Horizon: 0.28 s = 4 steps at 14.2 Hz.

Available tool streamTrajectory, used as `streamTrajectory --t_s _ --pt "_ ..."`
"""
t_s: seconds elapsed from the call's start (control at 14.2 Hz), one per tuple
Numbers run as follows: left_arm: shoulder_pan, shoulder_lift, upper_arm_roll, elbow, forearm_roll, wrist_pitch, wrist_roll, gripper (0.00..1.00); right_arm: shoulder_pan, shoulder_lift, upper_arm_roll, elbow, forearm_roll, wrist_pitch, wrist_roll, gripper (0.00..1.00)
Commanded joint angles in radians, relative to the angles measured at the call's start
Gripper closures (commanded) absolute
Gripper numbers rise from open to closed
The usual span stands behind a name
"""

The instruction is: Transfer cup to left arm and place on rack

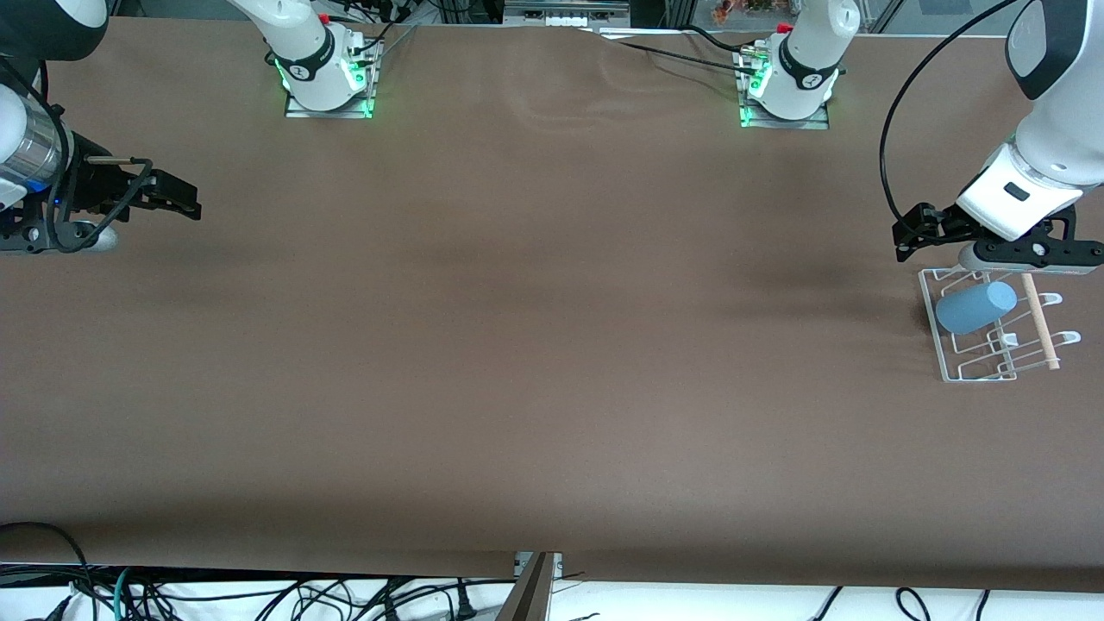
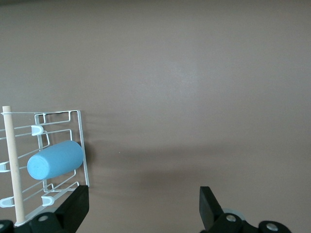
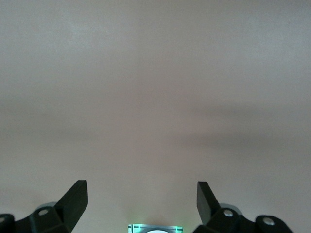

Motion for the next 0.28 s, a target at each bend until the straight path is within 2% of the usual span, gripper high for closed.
streamTrajectory --t_s 0.0,0.21 --pt "0.020 -0.002 -0.019 -0.002 -0.004 -0.016 0.001 0.00 -0.001 0.007 -0.001 0.022 0.012 -0.012 -0.002 0.01" --pt "0.028 -0.001 -0.021 0.000 -0.005 -0.021 0.004 0.00 -0.001 0.007 -0.001 0.025 0.012 -0.011 -0.004 0.01"
